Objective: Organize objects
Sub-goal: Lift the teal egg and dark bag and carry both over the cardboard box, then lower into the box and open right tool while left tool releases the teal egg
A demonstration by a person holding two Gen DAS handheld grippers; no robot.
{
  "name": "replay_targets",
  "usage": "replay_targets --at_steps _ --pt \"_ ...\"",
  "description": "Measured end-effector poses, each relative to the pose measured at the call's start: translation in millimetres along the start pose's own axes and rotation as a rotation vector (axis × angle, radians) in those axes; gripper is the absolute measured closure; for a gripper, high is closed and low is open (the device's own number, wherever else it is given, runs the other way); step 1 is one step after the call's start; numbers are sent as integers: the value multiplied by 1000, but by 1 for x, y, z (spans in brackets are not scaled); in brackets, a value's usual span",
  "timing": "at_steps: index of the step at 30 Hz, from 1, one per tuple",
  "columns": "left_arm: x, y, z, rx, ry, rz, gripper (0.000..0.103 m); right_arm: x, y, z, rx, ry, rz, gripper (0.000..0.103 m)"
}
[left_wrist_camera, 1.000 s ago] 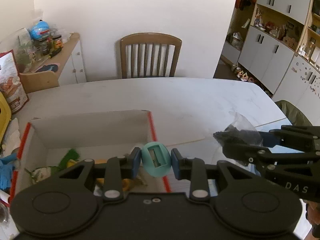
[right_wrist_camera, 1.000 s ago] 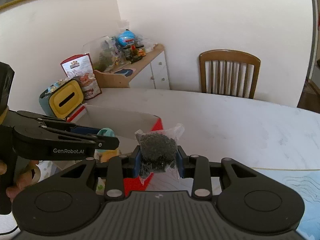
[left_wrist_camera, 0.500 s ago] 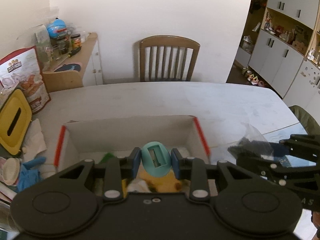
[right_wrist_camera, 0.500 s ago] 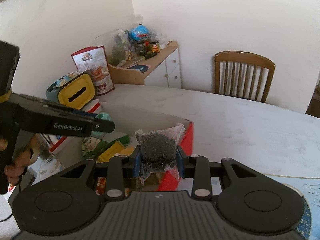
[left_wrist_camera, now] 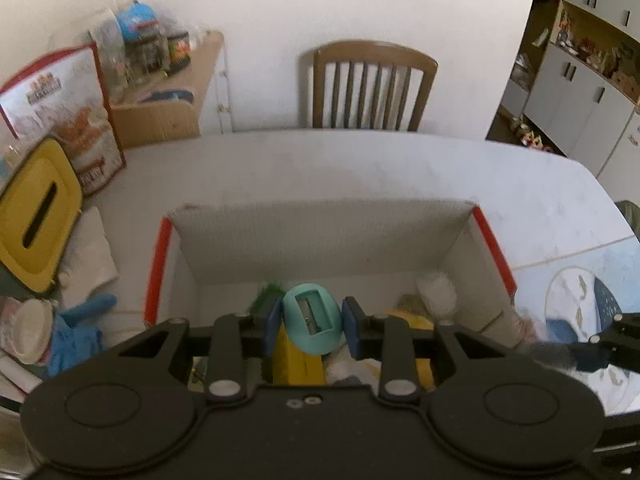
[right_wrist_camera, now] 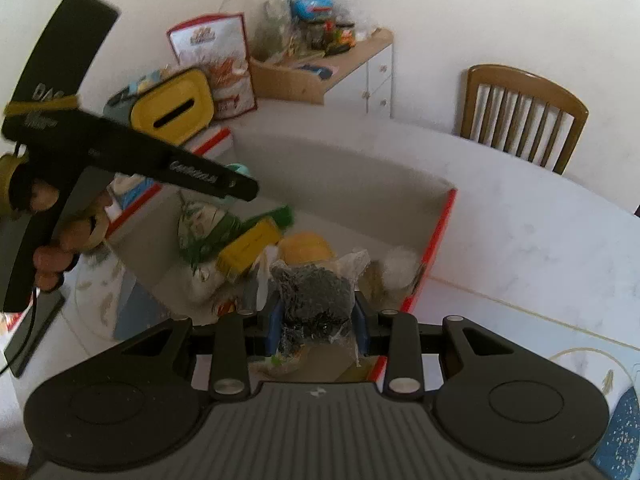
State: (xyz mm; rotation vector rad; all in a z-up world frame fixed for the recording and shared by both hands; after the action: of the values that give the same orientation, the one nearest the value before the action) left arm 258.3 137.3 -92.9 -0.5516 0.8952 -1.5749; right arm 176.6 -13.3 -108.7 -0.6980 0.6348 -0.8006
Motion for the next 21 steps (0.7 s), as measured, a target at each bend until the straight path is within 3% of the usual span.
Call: replay_targets --at_steps 7,21 --pt "10 18 -15 -53 46 -48 72 -8 16 -11 -52 -22 -21 69" --pt "24 31 -44 -147 110 -98 72 -13 33 -11 -58 -14 -51 68"
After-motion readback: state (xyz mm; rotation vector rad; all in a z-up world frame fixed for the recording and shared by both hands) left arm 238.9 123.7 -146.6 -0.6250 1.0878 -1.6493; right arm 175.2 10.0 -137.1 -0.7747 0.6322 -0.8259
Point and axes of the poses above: each gripper's, at about its wrist camera, not at the fingertips, and y roughly the way its jaws point, x to its right, z to its top, the point moved 5 cm from there along y, roughly the way its jaws point, and after that the axes turned 15 degrees about y, right-handed, at the moved point
